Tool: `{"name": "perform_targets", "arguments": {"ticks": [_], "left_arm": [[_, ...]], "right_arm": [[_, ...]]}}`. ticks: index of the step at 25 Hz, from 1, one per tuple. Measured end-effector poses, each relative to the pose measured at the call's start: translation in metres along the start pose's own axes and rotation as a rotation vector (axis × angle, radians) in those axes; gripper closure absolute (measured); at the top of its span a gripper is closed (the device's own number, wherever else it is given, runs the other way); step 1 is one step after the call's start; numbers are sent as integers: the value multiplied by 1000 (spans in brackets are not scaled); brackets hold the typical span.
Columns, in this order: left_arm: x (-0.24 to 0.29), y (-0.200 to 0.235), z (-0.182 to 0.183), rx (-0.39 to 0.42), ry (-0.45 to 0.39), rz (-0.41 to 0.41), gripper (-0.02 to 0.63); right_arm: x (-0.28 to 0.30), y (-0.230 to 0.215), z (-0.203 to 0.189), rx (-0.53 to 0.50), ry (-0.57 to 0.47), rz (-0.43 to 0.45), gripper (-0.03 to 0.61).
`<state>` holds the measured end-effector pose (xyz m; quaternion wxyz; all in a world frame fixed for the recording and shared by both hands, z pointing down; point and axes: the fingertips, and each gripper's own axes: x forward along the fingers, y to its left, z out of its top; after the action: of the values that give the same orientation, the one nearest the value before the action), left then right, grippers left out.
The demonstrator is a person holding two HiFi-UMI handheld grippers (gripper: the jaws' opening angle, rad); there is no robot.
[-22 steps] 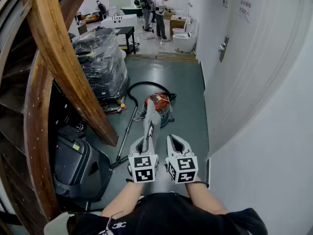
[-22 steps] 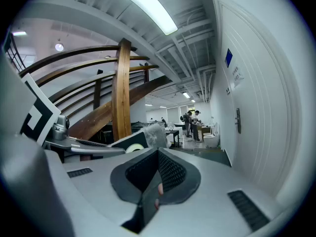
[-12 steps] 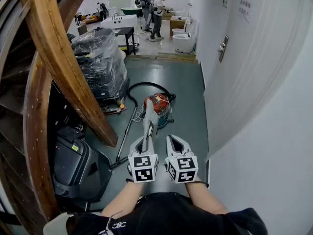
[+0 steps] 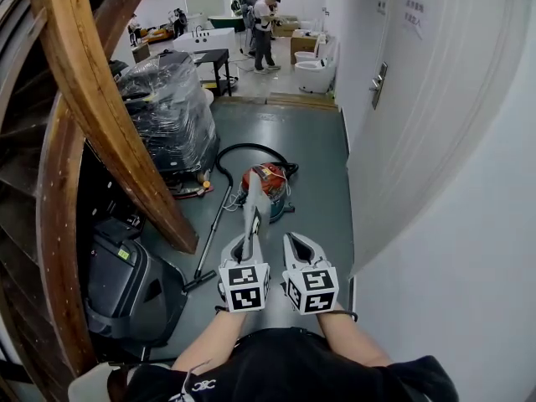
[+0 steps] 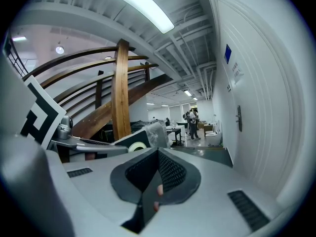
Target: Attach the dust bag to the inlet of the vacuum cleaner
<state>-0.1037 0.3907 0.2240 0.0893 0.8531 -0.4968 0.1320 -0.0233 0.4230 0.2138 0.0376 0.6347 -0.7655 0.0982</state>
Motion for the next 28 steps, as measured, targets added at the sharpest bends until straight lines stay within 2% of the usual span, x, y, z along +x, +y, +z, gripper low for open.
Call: {"name": "perform_targets", "arguments": {"ticks": [7, 13, 23, 28], "left_arm": [[14, -23, -1, -22, 10, 42, 592], [21, -41, -5, -28, 25, 47, 592], [54, -47, -6, -32, 22, 23, 592], [82, -36, -4, -38, 25, 17, 592]], "right_arm": [[-6, -37, -3, 2, 11, 0, 580], [-11, -56, -7, 9, 19, 5, 580], [7, -78, -10, 18, 14, -15, 580], [32, -90, -11, 5, 26, -26, 580]]}}
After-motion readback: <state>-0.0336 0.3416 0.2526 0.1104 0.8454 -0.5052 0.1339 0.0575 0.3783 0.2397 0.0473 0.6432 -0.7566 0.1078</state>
